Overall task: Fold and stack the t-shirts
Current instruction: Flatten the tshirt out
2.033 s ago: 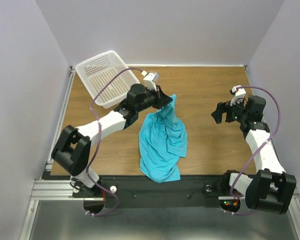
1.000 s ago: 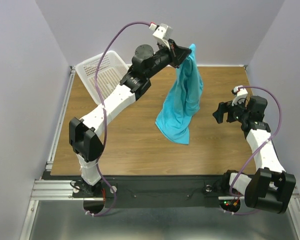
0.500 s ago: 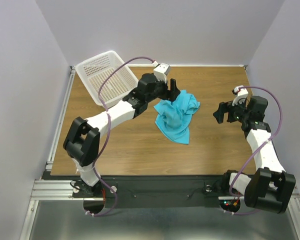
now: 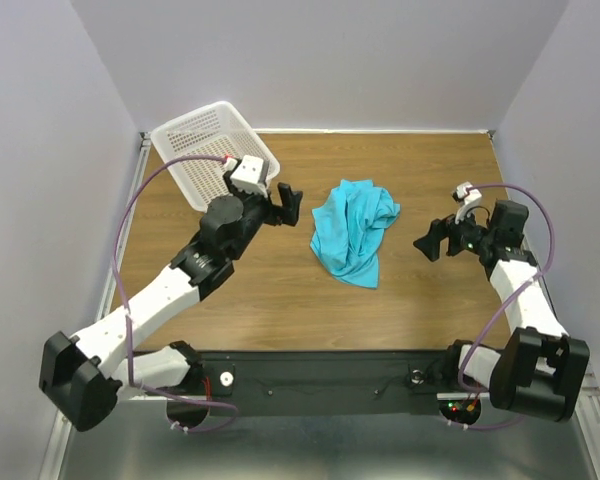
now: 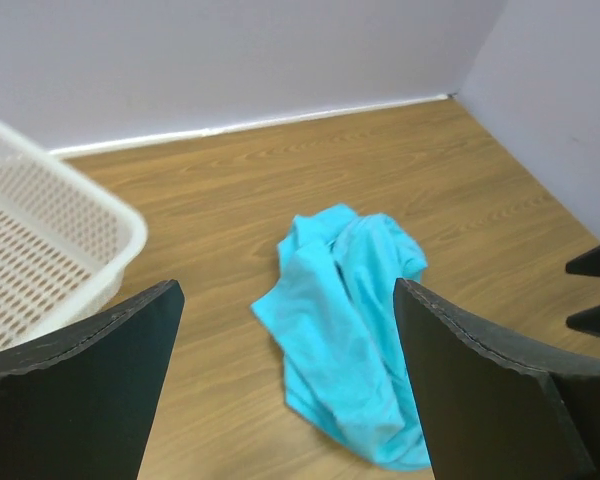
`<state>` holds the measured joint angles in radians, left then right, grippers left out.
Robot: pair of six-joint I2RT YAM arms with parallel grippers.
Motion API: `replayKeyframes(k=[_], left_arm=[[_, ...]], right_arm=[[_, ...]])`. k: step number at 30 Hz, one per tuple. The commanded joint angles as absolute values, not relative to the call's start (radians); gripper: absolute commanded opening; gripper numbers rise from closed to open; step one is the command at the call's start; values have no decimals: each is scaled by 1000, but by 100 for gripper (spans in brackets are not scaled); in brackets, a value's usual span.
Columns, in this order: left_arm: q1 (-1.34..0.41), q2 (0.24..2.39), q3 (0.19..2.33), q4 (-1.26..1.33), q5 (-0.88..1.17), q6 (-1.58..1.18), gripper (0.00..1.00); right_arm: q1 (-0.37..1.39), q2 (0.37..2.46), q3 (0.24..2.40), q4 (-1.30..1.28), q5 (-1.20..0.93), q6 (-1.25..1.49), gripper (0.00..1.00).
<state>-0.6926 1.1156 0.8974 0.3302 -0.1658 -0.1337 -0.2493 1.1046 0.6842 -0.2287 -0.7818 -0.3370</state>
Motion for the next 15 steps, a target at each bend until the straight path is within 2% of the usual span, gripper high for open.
replayKeyframes(k=[1,4,9,15], left_arm=[[-690,991,796,275,-250,-155,98],[-689,907,739,236,-276,-172,98],[-687,845,703,202,-307,-192,98],[-689,867,673,207,-348,-190,98]], right_arm=[[-256,1150,716,-238,-919,-432,100],[-253,1221,800,-261,-934,-459,100],[-224,1435,986,-285,-874,-335,100],[-146,1621,1098,-302,-727,-226,90]])
